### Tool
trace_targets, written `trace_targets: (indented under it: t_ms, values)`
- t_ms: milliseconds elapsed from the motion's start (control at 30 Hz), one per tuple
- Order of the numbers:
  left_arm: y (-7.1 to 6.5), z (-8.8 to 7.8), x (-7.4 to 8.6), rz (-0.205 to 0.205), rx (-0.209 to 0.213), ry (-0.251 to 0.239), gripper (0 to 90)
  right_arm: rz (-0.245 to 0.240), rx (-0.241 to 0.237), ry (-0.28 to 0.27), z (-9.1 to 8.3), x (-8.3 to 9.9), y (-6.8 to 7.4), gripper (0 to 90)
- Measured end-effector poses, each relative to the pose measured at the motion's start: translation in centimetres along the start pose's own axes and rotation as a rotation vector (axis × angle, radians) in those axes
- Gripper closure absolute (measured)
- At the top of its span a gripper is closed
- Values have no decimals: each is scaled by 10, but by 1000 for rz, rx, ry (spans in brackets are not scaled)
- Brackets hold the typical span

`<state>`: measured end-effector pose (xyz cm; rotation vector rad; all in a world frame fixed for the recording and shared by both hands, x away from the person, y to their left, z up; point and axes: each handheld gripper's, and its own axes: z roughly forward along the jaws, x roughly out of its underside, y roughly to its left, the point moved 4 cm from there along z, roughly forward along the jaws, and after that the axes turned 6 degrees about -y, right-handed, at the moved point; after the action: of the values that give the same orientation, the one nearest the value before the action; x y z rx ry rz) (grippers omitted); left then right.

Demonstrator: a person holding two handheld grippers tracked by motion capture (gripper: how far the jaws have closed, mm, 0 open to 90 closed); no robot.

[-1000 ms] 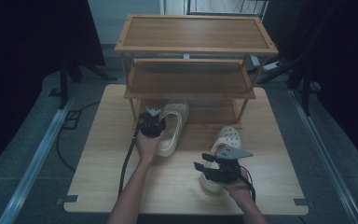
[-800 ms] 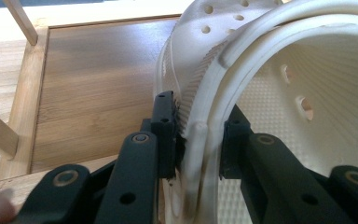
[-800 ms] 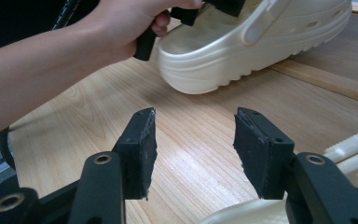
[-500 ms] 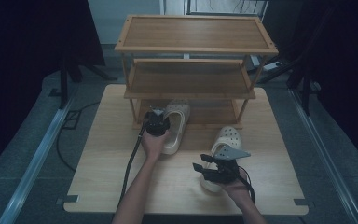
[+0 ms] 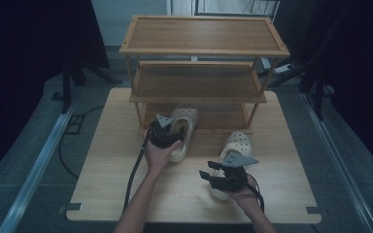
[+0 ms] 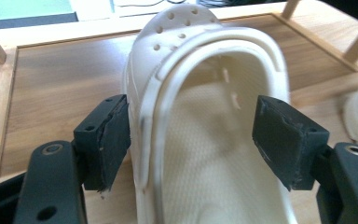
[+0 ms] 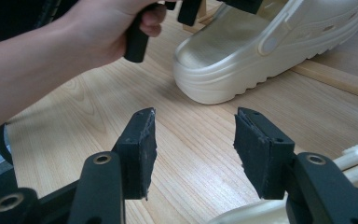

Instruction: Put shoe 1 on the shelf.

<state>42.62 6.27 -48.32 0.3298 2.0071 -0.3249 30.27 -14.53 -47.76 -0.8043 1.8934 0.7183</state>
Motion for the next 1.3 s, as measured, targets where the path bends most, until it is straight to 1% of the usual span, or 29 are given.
trace_targets:
  t_ms: [33,67,100,133,200,233,267,300,333,367,400,433,467,500,533,567,600,633,667,700,767,867,933,1033,1133,1167,1200,1233,1300]
  values:
    - [0,0,0,0,0,0,287,0,0,0,0,0,0,485]
    - [0,-7,1,-4,16,-1,287,0,-1,2,0,0,0,485]
    - [0,-7,1,-4,16,-1,288,-1,0,-2,1,0,0,485]
    - [1,-17,2,-5,22,-10,300,-1,1,-1,1,0,0,485]
    - [2,-27,4,0,31,-12,321,-3,0,1,0,0,0,485]
    - [2,-27,4,0,31,-12,337,-1,1,0,0,0,1,485]
    - [2,-32,4,0,28,-17,368,-1,0,1,0,0,0,485]
    - [2,-37,6,-6,32,-20,368,-1,0,1,0,0,0,485]
    - [3,-48,8,-10,37,-24,428,-1,2,0,0,0,0,485]
    - [3,-48,8,-10,37,-24,465,-1,2,0,0,0,0,485]
    - [3,-54,11,-7,38,-25,526,2,1,0,0,0,1,485]
    - [3,-59,13,-2,44,-24,526,2,1,0,0,0,1,485]
    - [4,-68,17,9,46,-32,614,-2,2,-1,0,0,1,484]
    - [4,-68,17,9,46,-32,675,-3,4,-2,0,0,1,485]
    - [5,-78,23,18,45,-47,728,-3,3,-2,0,0,1,484]
    - [5,-78,23,18,45,-47,761,-3,3,-2,0,0,1,484]
    - [6,-85,28,16,62,-39,795,-6,4,-2,-1,0,1,484]
    - [6,-85,28,16,62,-39,814,-6,4,-2,-1,0,1,484]
    - [8,-89,35,9,75,-23,830,-1,6,-6,-1,-1,0,484]
    - [8,-89,35,9,75,-23,843,-1,7,-6,-1,-1,0,484]
    - [9,-92,41,4,87,-10,854,-1,9,-7,-2,-1,0,484]
    - [10,-94,53,-16,110,17,882,-1,11,-3,-2,-1,-2,484]
    - [10,-91,61,1,116,57,884,1,13,-3,-2,-1,-3,484]
    - [10,-91,65,-2,119,67,886,4,14,-6,-2,-1,-3,484]
    - [8,-89,70,4,125,91,889,3,14,-7,-3,-1,-3,483]
    - [8,-89,70,4,125,91,889,3,14,-7,-3,-1,-3,483]
    - [7,-86,72,6,131,103,889,3,15,-7,-3,-1,-3,482]
    - [7,-86,72,6,131,103,889,3,15,-7,-3,-1,-3,482]
    - [4,-83,74,13,141,118,888,7,16,-10,-4,-2,-4,482]
